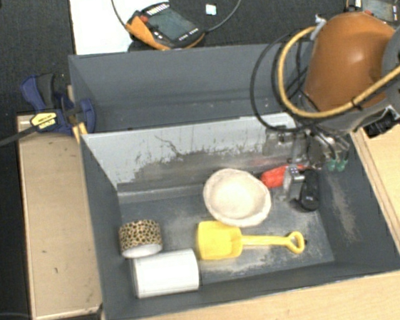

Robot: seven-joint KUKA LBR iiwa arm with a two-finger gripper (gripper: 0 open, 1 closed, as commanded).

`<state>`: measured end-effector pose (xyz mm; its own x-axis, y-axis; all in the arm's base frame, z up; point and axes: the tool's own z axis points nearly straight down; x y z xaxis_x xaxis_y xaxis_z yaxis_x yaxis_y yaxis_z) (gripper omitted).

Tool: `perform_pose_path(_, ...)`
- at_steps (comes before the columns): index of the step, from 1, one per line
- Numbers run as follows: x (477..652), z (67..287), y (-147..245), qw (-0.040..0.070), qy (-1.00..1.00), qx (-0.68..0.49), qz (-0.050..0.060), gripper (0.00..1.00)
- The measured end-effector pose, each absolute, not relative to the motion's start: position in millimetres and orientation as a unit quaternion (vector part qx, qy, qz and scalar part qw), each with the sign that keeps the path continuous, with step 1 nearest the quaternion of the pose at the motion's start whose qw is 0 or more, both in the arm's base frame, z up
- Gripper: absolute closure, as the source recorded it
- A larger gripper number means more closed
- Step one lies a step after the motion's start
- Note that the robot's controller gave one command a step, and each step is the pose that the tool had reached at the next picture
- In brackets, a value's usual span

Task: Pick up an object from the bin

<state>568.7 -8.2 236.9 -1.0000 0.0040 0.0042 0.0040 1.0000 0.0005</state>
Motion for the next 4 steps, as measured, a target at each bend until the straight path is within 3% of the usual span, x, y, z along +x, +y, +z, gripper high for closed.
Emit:
perform_pose_path(1, 570.1, 241.5, -8.2, -0.002, -1.0, -0.002, 0.0, 0.0)
perform_pose_path(2, 490.7, 159.6, 6.6, 0.0, -0.998, 0.065, 0.0, 0.0)
perform_pose_path(3, 480.3, 160.3, 26.5, -0.009, -0.999, 0.047, 0.0, 0.0)
perform_pose_path(4, 490.8, 102.8, 54.8, -0.003, -1.0, -0.003, 0.0, 0.0)
